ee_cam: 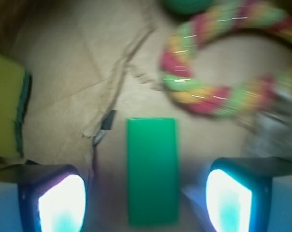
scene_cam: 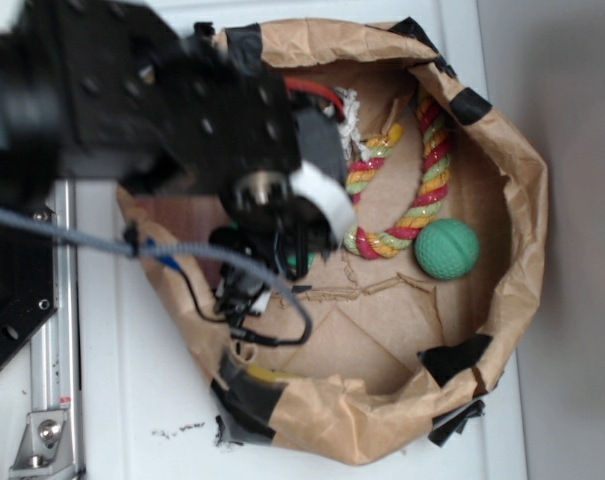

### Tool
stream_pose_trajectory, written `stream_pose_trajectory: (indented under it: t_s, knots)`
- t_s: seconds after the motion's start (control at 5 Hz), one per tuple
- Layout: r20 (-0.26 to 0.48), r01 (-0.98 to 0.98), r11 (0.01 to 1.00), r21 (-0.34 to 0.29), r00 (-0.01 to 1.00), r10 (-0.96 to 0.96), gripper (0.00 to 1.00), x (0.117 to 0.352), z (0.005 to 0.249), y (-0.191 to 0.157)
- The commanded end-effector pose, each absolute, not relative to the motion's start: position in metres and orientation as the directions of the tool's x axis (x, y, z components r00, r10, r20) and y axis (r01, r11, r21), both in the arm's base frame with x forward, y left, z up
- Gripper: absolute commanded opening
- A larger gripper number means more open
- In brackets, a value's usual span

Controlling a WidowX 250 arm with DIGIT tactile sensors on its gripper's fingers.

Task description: Grab the green block.

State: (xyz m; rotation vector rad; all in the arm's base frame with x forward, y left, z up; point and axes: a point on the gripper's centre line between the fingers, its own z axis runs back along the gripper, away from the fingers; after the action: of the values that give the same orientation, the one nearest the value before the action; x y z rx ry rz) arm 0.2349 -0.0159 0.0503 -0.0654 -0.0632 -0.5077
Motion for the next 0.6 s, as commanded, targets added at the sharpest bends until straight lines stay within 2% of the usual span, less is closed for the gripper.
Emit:
stream_pose_trajectory:
  t_s: [0.0,0.2,0.4]
  knots:
    - [0.062,0.582,0.811,-0.064,0.813,-0.579,1.0,0.244,0.016,-0.037]
    - [0.049,0.57,0.816,-0.102,0.822,-0.568,0.0,0.235,0.003,-0.043]
    - [0.055,0.58,0.808,-0.103,0.815,-0.577,0.0,0.235,0.014,-0.045]
